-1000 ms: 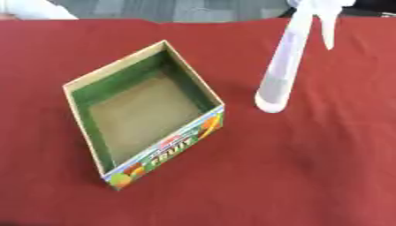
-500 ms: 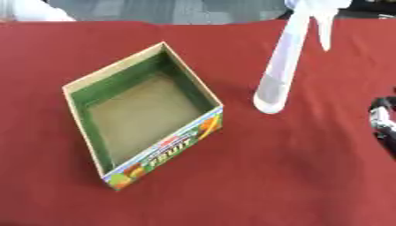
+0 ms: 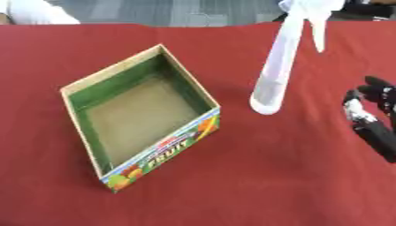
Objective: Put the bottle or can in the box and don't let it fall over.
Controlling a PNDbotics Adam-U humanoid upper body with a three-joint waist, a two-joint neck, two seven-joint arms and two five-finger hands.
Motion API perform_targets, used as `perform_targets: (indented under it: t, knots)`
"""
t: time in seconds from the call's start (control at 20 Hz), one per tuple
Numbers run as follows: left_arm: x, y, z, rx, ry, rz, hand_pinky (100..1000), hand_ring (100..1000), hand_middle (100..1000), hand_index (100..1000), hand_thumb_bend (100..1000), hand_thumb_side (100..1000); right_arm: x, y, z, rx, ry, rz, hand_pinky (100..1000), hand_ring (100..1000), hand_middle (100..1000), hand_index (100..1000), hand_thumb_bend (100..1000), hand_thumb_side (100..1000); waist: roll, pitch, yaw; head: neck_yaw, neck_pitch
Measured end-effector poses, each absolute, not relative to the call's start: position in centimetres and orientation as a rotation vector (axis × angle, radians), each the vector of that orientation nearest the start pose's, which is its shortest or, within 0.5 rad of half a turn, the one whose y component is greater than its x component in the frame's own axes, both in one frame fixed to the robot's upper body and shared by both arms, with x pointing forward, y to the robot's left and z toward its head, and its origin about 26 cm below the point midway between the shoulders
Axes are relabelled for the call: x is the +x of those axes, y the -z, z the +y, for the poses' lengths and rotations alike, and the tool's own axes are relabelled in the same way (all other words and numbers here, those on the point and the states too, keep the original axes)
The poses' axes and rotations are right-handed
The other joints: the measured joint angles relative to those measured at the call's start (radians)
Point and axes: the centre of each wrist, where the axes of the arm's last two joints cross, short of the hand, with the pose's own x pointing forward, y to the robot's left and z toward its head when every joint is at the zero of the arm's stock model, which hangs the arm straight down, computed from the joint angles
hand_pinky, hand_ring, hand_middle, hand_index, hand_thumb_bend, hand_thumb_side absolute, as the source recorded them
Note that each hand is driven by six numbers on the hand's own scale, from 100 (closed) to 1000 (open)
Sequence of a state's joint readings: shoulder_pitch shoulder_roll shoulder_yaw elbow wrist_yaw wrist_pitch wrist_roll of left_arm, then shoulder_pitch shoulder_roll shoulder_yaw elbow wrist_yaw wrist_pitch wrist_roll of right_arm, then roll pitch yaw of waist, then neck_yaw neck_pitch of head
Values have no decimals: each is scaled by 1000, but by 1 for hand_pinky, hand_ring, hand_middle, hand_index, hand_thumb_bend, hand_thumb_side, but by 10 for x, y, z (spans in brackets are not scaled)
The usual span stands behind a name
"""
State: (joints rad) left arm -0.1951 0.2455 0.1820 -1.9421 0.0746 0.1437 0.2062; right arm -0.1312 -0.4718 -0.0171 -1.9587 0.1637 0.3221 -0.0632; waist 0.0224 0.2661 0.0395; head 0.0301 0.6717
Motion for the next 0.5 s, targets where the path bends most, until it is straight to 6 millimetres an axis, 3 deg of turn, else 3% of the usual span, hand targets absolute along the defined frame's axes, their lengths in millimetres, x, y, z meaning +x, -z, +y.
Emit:
perform_targets:
  t: [0.15,0.5]
  knots:
    - [293,-163,308,340,-131,-2014,732,1000,969,749,205,862,291,-162,-302,-548,-414,-1745,1000,933,853,954,100,657,0,0,1,-5,0]
    - [293,-163,307,335,-125,-2014,731,1000,969,749,204,861,307,-165,-293,-475,-412,-1748,1000,933,856,955,100,670,0,0,6,-11,0]
